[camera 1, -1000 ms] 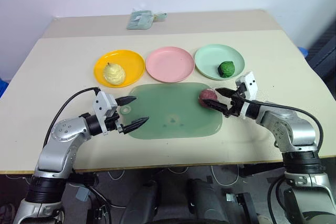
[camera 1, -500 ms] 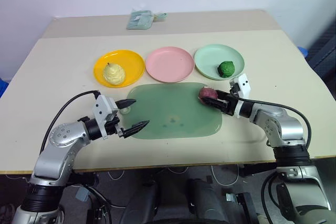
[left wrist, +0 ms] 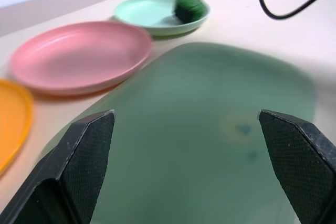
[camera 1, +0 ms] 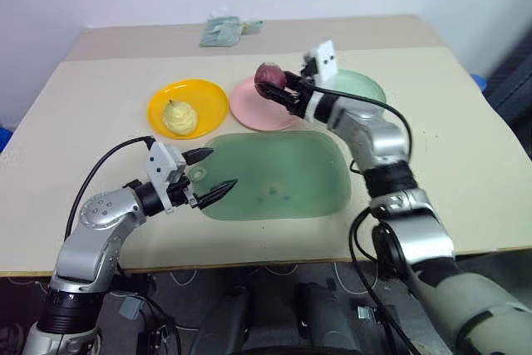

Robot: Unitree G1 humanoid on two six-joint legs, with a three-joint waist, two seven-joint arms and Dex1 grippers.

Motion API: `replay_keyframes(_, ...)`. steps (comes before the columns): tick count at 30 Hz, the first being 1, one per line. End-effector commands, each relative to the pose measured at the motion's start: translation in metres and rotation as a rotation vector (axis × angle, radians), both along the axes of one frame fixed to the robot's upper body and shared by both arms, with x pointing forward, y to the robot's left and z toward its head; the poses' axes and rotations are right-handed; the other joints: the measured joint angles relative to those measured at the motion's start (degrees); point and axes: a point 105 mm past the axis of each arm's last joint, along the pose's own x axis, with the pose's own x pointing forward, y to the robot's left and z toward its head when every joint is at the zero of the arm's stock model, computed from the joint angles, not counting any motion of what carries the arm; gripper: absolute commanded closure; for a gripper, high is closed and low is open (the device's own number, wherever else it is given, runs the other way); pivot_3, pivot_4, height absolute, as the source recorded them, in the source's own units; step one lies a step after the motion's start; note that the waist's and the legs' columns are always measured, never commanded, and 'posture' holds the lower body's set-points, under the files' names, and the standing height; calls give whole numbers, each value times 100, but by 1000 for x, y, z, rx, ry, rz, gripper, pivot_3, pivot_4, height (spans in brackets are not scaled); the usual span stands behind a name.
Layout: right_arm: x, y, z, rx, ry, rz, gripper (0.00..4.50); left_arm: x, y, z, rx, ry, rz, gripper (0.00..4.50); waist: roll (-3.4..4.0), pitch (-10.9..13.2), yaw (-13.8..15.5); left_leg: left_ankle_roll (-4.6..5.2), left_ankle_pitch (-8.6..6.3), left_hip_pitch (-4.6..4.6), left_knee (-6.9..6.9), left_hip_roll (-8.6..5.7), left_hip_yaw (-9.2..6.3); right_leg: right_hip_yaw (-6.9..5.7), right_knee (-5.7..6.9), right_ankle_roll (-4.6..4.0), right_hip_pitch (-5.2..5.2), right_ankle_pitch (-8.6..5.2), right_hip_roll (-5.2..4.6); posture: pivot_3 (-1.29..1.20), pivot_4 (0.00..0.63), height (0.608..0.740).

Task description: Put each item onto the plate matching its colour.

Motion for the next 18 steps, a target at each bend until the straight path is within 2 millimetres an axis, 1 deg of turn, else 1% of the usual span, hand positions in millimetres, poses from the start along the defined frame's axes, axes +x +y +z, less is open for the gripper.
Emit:
replay_keyframes(1,16,-5,-1,-19,-29,-113,2411,-1,5,11,21,-63,65,0,1,0,-28,-2,1,-2,-1,-1,3,2,-3,0,-2,0,-1,0,150,740)
replay_keyframes(2,18,-4,-4,-33,-28,-129,2411,-2,7,11,29,-68,80,0,1,0,-49,-3,2,-2,-3,-1,4,4,-5,1,-3,0,-1,0,150,740)
replay_keyframes(4,20,-2,-12,-50,-13,-156,1403,-3,10,11,39,-87,125,0,1,1,-75,-10,6,-2,-10,0,9,17,-1,1,-11,0,1,0,150,740)
replay_keyframes(5,20,-1,-16,-62,-8,-155,1086,-5,12,10,41,-89,145,0,1,1,-83,-11,6,-1,-13,1,10,23,3,0,-15,0,4,0,150,740)
replay_keyframes(7,18,2,-21,-77,-4,-145,48,-8,13,8,35,-79,156,0,1,1,-107,-12,4,0,-17,8,24,45,22,-2,-32,-1,15,0,150,740)
replay_keyframes(9,16,6,-19,-58,-10,-112,48,-11,16,8,23,-80,178,0,2,1,-150,-7,0,0,-19,12,33,58,35,-3,-43,-2,22,0,150,740)
replay_keyframes(14,9,6,2,21,-67,5,48,-10,21,10,-6,-142,219,0,3,2,-182,-5,-1,0,-18,14,39,64,42,-3,-46,-1,24,0,150,740)
replay_keyframes(16,2,1,12,35,-120,62,48,-9,24,9,-35,-135,226,0,3,2,-176,-5,-1,0,-19,14,41,64,42,-3,-47,-1,24,0,150,740)
replay_keyframes(18,-15,-8,19,23,-182,139,48,-9,27,6,-32,-116,223,0,1,1,-157,-3,-3,0,-17,14,41,64,42,-3,-47,-1,23,0,150,740)
